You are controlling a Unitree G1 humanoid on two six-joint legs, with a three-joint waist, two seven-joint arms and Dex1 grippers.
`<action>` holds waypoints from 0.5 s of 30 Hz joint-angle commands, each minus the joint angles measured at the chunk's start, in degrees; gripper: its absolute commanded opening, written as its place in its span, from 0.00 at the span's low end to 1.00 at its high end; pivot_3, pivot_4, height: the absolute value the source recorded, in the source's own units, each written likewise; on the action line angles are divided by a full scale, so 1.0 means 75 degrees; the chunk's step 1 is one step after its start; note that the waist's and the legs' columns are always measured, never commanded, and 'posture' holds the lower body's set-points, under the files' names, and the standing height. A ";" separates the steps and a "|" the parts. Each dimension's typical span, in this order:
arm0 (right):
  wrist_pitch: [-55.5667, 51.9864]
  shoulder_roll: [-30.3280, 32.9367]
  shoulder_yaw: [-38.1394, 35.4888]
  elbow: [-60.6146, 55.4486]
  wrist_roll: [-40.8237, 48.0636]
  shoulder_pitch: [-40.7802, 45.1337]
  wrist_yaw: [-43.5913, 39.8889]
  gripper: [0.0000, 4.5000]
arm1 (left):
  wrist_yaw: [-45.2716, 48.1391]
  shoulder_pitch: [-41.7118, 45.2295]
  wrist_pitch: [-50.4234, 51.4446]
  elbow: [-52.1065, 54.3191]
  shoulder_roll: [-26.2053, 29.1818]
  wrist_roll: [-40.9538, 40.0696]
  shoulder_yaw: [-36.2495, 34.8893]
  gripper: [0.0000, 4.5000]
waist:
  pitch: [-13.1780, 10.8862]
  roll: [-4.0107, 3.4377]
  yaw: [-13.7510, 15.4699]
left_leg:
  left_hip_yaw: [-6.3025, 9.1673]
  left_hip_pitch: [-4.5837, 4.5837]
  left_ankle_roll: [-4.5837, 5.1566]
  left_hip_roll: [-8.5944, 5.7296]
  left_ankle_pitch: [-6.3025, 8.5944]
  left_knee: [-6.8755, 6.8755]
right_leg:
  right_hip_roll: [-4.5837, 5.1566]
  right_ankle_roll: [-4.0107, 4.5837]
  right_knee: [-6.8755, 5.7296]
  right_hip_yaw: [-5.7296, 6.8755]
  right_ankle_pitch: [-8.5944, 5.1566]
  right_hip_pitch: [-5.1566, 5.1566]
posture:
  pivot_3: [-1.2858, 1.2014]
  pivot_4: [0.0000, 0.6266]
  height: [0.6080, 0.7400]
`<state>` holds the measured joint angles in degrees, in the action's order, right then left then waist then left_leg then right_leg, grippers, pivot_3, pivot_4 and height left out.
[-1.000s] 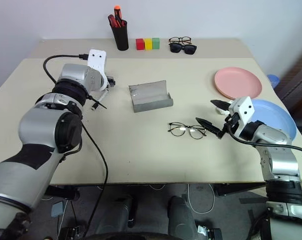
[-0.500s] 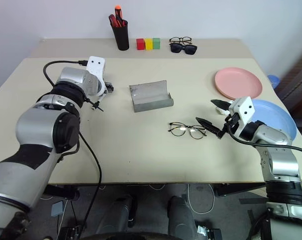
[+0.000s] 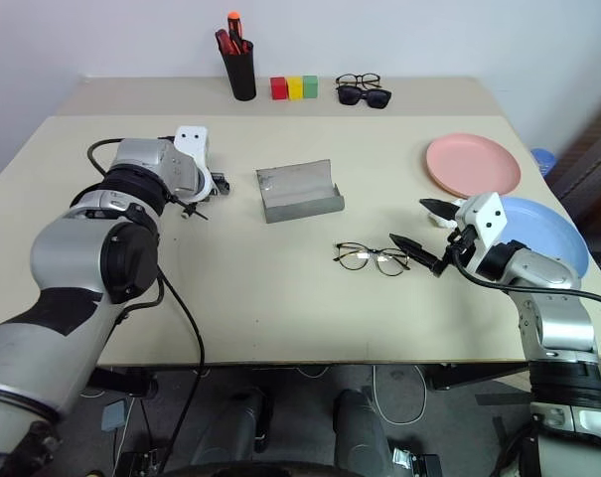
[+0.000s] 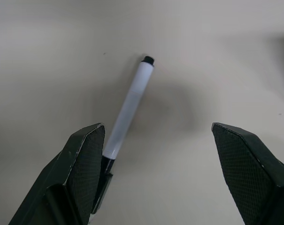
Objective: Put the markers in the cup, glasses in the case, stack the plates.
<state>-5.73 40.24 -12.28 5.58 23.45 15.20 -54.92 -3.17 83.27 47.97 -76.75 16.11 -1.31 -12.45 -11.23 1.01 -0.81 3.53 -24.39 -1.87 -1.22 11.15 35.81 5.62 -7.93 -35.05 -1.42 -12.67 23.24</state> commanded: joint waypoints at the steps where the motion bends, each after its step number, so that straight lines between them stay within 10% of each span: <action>1: 0.0133 -0.0033 -0.0169 -0.0229 0.0097 0.0025 0.0025 1.00 | -0.0366 0.0133 0.0039 0.0161 0.0006 -0.0009 -0.0040 0.82 | 0.0000 0.0000 0.0001 | 0.0000 0.0000 0.0000 0.0000 0.0000 0.0000 | 0.0000 0.0000 0.0000 0.0000 0.0000 0.0000 | 0.52 0.24 1.00; 15: 0.0242 -0.0173 -0.0138 -0.0117 0.0047 0.0061 0.0102 1.00 | -0.1946 -0.0013 0.0555 0.0325 -0.0154 -0.0739 -0.0919 0.82 | 0.0000 0.0000 -0.0004 | 0.0000 0.0000 -0.0001 0.0000 0.0000 0.0004 | 0.0000 0.0000 -0.0003 -0.0001 0.0001 0.0000 | 0.52 0.24 1.00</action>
<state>-4.96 39.18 -12.26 5.61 23.36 15.19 -54.37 -16.48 83.01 51.97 -76.20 14.66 -6.24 -18.95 -11.22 1.01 -0.84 3.54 -24.38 -1.88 -1.22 11.15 35.85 5.62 -7.93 -35.09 -1.43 -12.66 23.23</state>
